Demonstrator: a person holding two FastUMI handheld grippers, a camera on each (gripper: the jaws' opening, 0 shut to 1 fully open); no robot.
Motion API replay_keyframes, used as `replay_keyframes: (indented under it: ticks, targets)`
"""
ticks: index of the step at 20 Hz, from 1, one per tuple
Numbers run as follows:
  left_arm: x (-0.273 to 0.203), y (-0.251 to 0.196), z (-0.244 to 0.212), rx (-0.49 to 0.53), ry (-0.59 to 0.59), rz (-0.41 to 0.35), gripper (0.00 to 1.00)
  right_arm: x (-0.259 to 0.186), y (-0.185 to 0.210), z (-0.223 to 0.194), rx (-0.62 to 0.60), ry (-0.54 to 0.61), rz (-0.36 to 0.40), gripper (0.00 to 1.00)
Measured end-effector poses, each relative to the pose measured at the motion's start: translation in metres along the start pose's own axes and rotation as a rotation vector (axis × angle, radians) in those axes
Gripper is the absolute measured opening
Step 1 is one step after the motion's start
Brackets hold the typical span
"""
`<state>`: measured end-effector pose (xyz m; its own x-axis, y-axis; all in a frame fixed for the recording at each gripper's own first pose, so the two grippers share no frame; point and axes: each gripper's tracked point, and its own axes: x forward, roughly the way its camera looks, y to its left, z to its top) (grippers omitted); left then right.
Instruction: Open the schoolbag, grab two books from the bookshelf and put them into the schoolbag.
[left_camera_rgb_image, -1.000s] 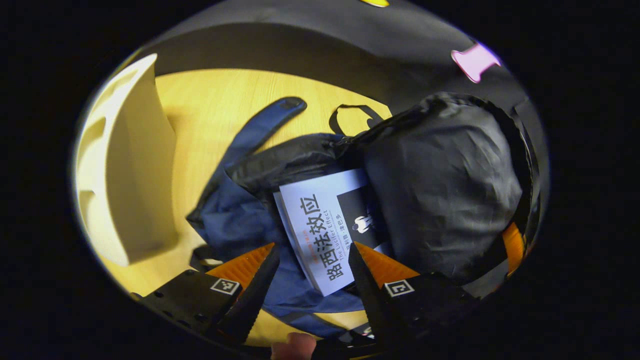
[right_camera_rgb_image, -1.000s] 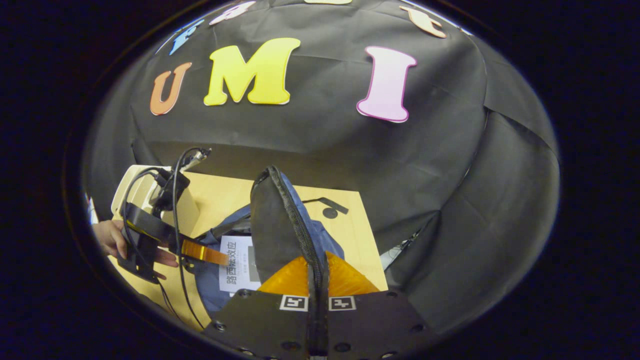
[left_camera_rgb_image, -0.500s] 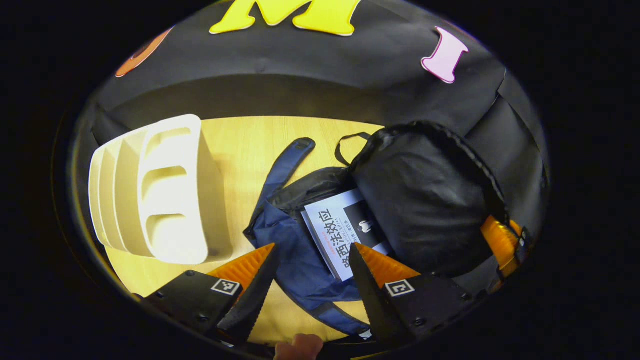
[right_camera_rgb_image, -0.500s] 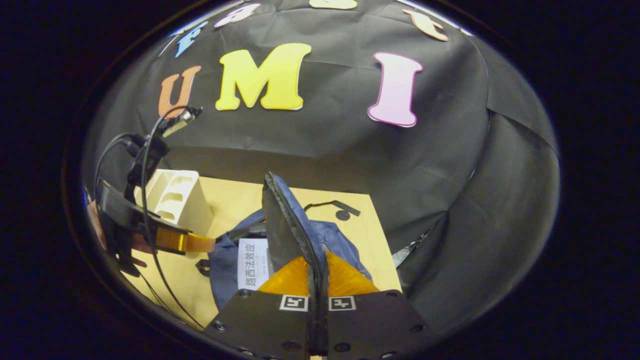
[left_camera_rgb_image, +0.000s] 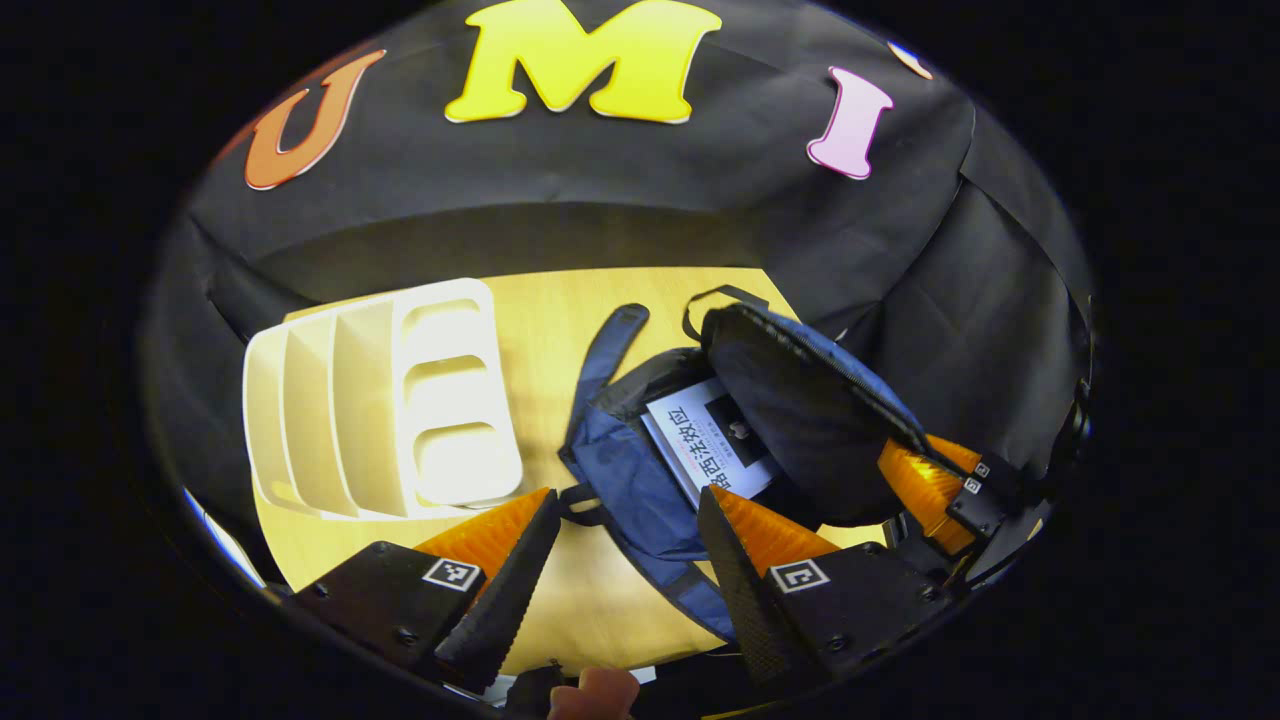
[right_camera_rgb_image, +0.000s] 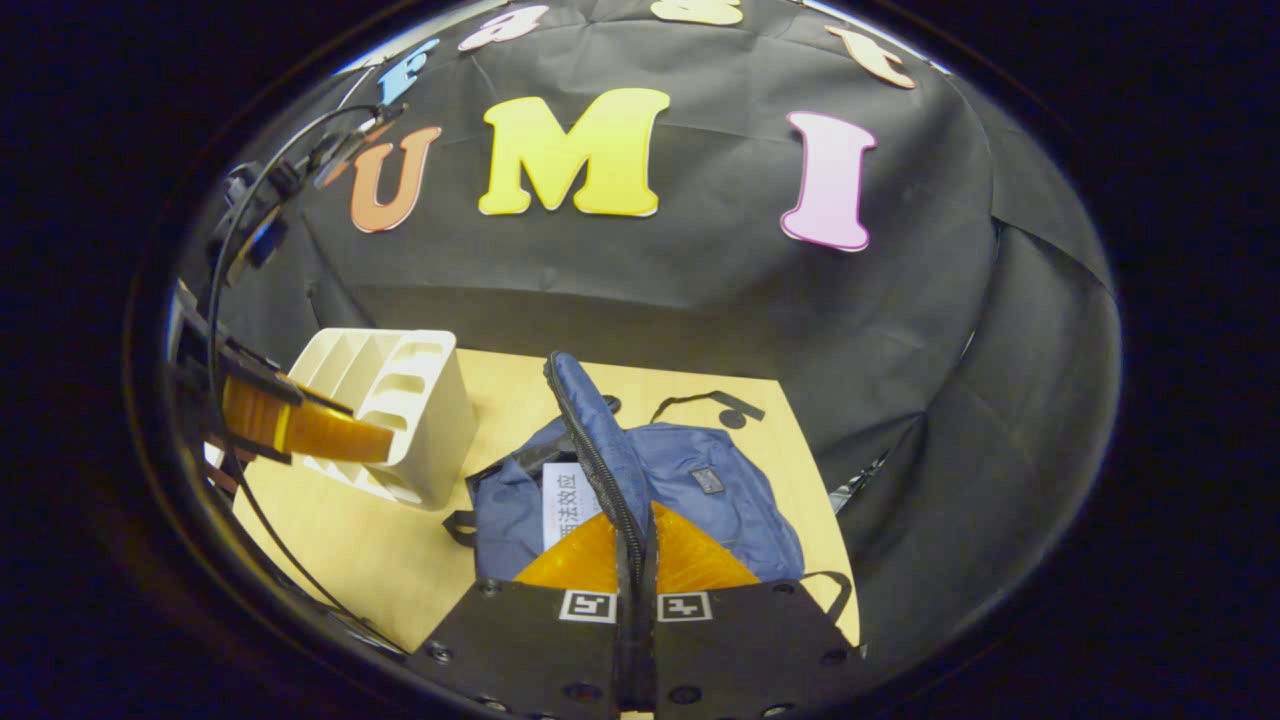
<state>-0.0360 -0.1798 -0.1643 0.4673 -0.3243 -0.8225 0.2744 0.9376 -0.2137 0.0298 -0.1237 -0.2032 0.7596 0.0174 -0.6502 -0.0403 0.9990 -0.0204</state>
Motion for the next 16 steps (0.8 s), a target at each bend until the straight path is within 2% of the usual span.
replay_keyframes:
  ticks: [4,8,11,12,13,14,16]
  targets:
    - [-0.035,0.03,-0.001,-0.031,-0.057,0.041,0.89,-0.002,0.029,-0.015,-0.025,0.016,0.022,0.0]
    - [-0.069,0.051,-0.019,-0.098,-0.035,0.021,0.89,-0.001,0.052,-0.029,-0.041,0.04,0.037,0.0]
    - [-0.086,0.071,-0.027,-0.138,-0.047,0.038,0.89,-0.005,0.077,-0.032,-0.039,0.043,0.083,0.08]
    - [-0.092,0.079,-0.029,-0.146,-0.058,0.051,0.89,-0.019,0.096,-0.032,-0.042,0.032,0.106,0.17]
    - [-0.099,0.085,-0.03,-0.149,-0.065,0.06,0.89,-0.02,0.106,-0.028,-0.051,0.019,0.122,0.2]
    - [-0.106,0.09,-0.033,-0.145,-0.07,0.067,0.89,-0.025,0.114,-0.025,-0.064,0.002,0.133,0.35]
    - [-0.116,0.101,-0.037,-0.115,-0.076,0.08,0.9,-0.032,0.132,-0.014,-0.084,-0.032,0.159,0.54]
